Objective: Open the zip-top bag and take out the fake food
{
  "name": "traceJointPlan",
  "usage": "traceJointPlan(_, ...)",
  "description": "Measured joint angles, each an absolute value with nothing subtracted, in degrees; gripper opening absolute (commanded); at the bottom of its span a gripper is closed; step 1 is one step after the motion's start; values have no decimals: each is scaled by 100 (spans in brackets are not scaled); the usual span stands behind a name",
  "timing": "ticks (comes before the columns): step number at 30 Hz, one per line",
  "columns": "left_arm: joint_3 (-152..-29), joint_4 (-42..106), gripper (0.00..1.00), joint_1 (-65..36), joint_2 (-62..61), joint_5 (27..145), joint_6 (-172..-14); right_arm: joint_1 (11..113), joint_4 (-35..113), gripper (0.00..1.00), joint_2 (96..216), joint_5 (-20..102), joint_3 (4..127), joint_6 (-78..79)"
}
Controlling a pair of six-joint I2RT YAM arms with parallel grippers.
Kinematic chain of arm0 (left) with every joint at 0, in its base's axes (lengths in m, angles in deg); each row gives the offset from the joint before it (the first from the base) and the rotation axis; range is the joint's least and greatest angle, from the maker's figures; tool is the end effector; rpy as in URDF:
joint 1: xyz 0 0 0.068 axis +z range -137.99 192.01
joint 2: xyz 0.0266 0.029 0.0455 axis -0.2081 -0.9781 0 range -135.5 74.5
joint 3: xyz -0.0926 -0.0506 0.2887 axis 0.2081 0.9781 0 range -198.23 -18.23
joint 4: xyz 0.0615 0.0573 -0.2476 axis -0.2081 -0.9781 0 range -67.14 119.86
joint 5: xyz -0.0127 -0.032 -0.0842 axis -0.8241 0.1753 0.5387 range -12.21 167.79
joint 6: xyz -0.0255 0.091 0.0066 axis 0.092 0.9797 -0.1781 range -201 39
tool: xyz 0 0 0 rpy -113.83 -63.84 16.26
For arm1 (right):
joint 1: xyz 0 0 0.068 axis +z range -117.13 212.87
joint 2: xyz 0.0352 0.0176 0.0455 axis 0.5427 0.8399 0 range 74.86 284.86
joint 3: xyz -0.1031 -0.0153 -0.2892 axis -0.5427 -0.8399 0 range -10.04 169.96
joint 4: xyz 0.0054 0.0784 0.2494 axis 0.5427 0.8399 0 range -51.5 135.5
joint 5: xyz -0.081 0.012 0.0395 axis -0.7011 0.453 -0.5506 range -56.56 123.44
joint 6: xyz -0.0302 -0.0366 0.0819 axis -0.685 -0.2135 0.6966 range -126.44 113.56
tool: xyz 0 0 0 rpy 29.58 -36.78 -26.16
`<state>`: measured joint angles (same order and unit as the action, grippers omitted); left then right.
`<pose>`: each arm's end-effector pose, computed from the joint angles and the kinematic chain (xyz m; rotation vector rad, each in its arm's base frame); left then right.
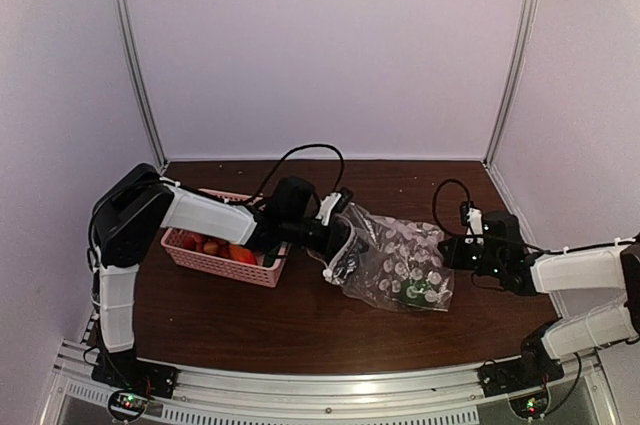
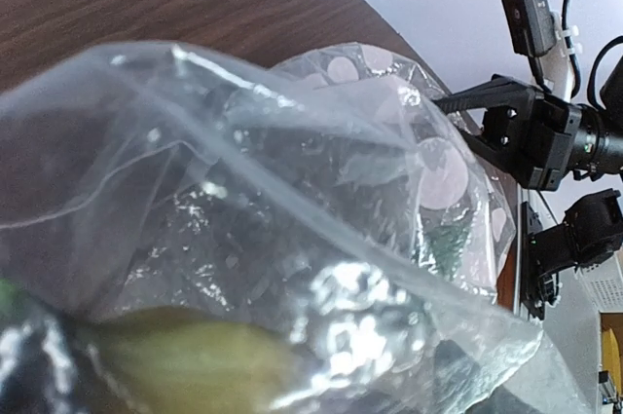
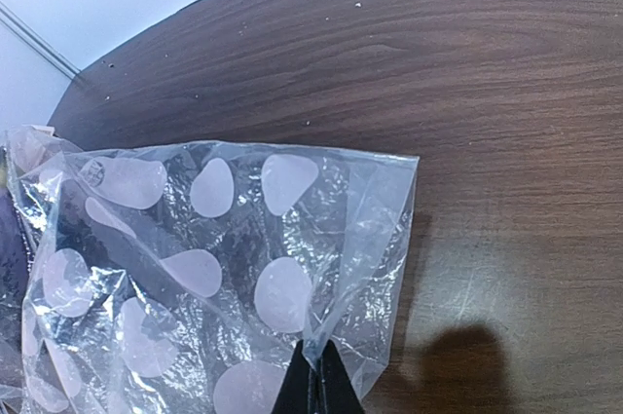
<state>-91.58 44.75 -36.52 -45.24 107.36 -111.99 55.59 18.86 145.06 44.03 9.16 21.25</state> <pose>0.3046 -0.4083 0.1599 0.6962 2.2524 -1.3084 0.2286 0.1128 0.1605 -0.0190 2.1919 0.7072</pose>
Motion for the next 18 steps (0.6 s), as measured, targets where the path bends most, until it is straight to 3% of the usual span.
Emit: traceJointPlan(18, -8207, 4923, 42, -3246, -3370, 10172, -11247, 5360, 2009, 0, 14372, 4221, 852, 2120)
